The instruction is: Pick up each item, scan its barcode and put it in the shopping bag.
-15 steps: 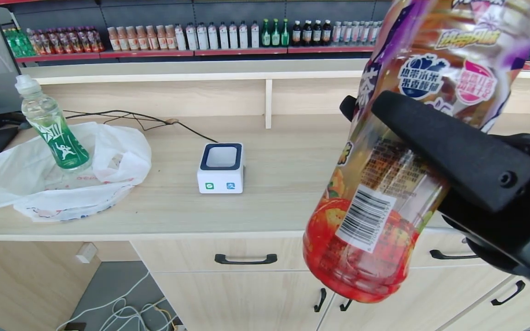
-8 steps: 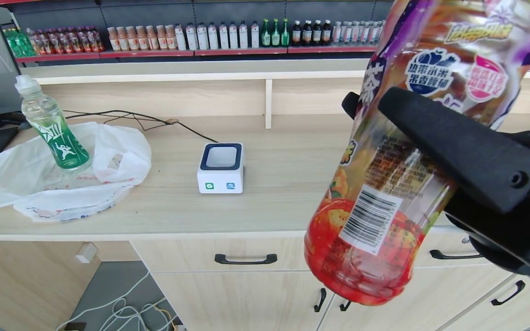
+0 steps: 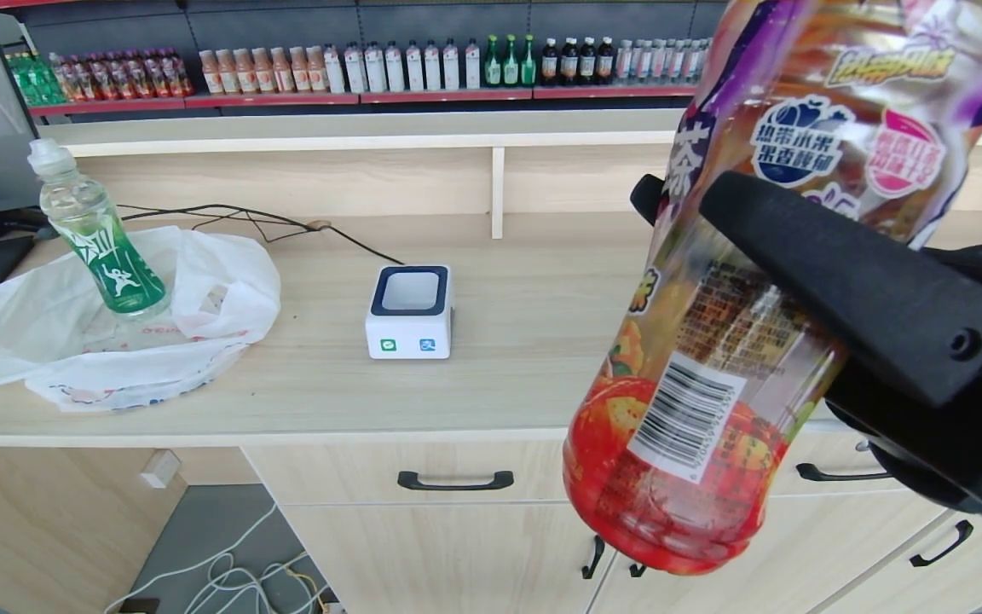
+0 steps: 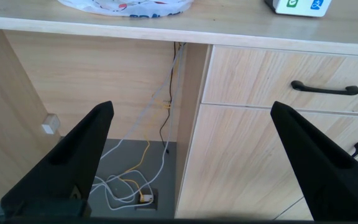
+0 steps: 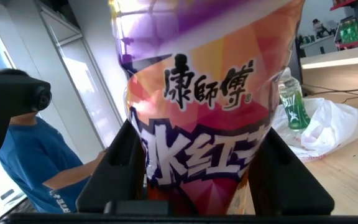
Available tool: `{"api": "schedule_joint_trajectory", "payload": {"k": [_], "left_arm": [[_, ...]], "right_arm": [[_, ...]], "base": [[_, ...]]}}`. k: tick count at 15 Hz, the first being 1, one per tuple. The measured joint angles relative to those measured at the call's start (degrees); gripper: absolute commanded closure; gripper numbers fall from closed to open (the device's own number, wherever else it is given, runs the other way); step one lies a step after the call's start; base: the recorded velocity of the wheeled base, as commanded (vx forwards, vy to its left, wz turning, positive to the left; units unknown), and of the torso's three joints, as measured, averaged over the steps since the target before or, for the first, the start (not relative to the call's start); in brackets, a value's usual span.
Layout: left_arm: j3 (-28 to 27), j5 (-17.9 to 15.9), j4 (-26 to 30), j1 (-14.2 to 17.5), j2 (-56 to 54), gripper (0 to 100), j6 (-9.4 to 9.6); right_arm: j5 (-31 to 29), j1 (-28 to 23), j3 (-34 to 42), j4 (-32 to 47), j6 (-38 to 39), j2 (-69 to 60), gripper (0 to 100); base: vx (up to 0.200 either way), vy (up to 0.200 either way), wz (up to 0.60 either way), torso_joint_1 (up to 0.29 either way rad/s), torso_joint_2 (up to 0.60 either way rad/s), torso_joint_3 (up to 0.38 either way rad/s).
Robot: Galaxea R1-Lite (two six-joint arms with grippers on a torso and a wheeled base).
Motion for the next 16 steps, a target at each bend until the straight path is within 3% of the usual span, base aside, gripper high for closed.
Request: {"api": "schedule_joint_trajectory", "payload": {"k": [5,11,16], "left_arm": [[0.0,0.0,0.0,0.0,0.0,0,0.00],[0.0,0.0,0.0,0.0,0.0,0,0.00],[0.0,0.0,0.0,0.0,0.0,0,0.00]], "right_arm": [[1.0,0.0,0.4,0.0,-0.6,0.4,100],[0.2,0.0,1.0,0.0,-9.2,3.5,100],[-10.1,-0.2,-1.0,6.4,-18.2,6.3,100]], "base": [[0.000,0.000,0.00,0.000,0.00,0.000],[0.000,0.000,0.00,0.000,0.00,0.000],[0.000,0.000,0.00,0.000,0.00,0.000]]}}
